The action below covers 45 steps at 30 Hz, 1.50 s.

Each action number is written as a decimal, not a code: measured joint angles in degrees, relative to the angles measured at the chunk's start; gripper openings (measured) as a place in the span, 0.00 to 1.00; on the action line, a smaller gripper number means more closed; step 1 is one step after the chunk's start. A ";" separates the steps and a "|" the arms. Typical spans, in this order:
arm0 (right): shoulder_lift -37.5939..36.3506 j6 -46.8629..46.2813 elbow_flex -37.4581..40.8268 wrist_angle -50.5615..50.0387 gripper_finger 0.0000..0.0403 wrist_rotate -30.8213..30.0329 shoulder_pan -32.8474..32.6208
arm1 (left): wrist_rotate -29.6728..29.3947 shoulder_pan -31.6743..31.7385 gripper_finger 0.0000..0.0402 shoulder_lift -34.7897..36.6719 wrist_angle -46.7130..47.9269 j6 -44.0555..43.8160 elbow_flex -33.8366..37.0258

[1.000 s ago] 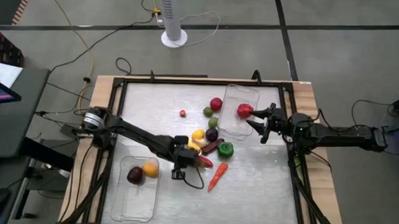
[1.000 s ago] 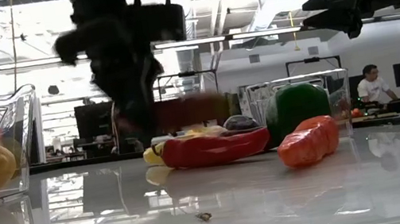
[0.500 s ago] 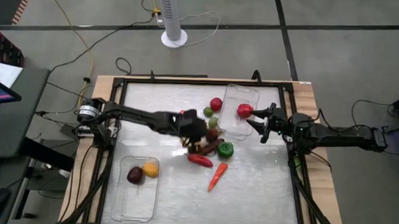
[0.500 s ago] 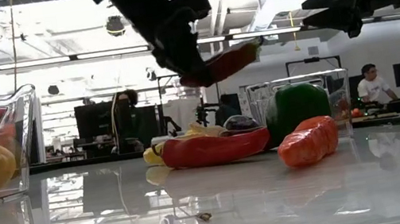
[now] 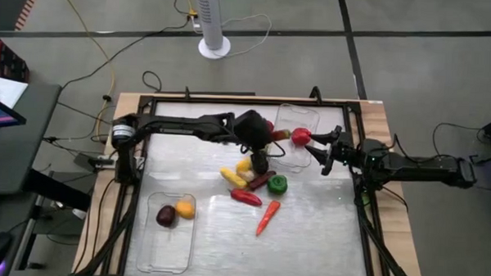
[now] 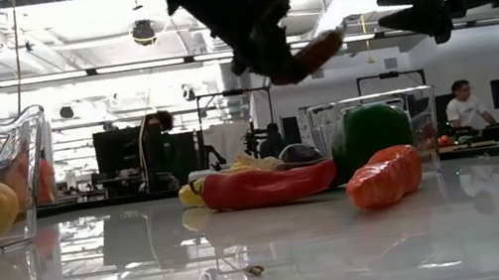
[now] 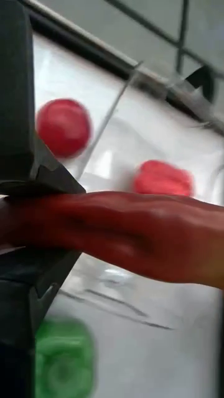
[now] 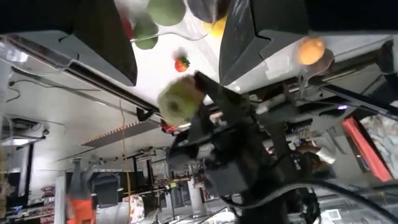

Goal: Sort produce into baskets
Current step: Put the bottom dark red chili pepper into the top transparent bin, then put the red chili pepper into the top transparent bin

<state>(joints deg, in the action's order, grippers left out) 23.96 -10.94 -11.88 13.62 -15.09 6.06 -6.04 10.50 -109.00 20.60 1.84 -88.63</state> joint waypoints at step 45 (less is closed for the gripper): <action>-4.11 0.46 -0.02 -2.43 0.63 -0.04 -0.78 | 6.44 -16.88 0.64 0.54 6.63 2.80 12.38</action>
<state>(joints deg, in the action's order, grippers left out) 19.86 -10.48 -11.90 11.18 -15.14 5.28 0.40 -6.38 -108.45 27.23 4.65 -76.25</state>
